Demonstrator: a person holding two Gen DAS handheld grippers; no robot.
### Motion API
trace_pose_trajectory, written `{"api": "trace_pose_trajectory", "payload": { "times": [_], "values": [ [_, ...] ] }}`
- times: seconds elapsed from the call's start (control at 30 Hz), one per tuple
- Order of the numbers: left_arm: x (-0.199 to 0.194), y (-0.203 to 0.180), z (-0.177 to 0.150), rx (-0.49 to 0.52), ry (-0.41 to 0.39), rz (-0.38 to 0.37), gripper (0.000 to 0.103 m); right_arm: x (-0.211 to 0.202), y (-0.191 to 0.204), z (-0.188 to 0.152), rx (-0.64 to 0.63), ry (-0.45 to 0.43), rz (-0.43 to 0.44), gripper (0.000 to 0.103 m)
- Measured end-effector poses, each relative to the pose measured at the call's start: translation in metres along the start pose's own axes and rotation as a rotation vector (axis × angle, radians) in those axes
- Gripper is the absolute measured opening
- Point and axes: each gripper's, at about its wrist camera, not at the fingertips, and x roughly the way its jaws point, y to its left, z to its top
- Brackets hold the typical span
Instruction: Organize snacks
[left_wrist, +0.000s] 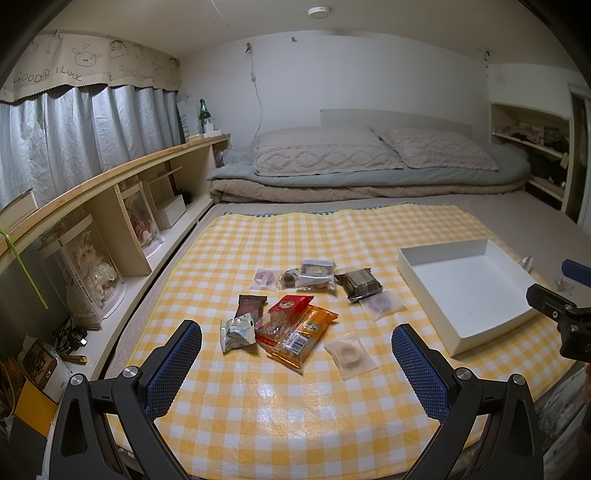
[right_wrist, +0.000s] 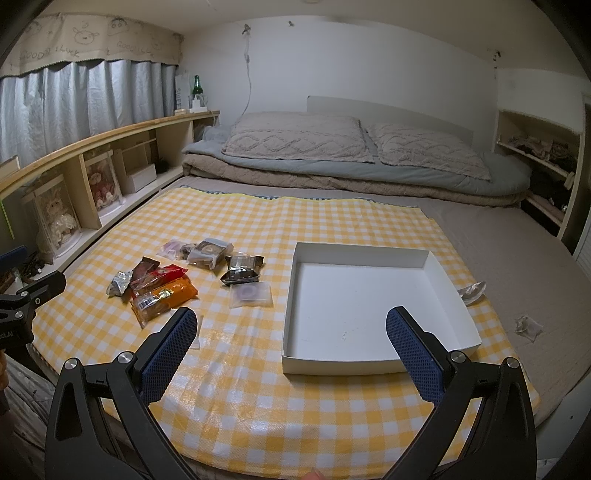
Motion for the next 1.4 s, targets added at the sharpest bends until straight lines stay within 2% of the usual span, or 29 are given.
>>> {"api": "trace_pose_trajectory", "payload": {
  "times": [0.4,0.7,0.83,0.97,1.03,1.17,1.33,1.4],
  "values": [
    [-0.011,0.003,0.016,0.000,-0.009,-0.011,0.103,-0.017,0.004,0.013,-0.001,-0.034,0.008,0.103],
    [-0.014,0.024,0.062,-0.001,-0.034,-0.021,0.103,-0.009,0.010,0.057,-0.046,0.033,0.142,0.103],
    [0.000,0.036,0.084,-0.027,-0.048,-0.042,0.103,0.009,0.020,0.071,-0.052,0.037,0.194,0.103],
    [0.023,0.050,0.098,-0.033,-0.051,-0.059,0.103,0.037,0.033,0.072,-0.048,0.090,0.262,0.103],
    [0.042,0.057,0.102,-0.028,-0.022,-0.064,0.103,0.053,0.041,0.067,-0.054,0.121,0.278,0.103],
    [0.089,0.076,0.110,-0.049,0.072,-0.145,0.103,0.092,0.058,0.051,-0.055,0.216,0.348,0.103],
    [0.151,0.099,0.114,-0.073,0.212,-0.172,0.103,0.144,0.076,0.027,-0.051,0.336,0.370,0.103],
    [0.173,0.107,0.113,-0.084,0.268,-0.156,0.103,0.161,0.084,0.017,-0.061,0.378,0.371,0.103]
  ]
}}
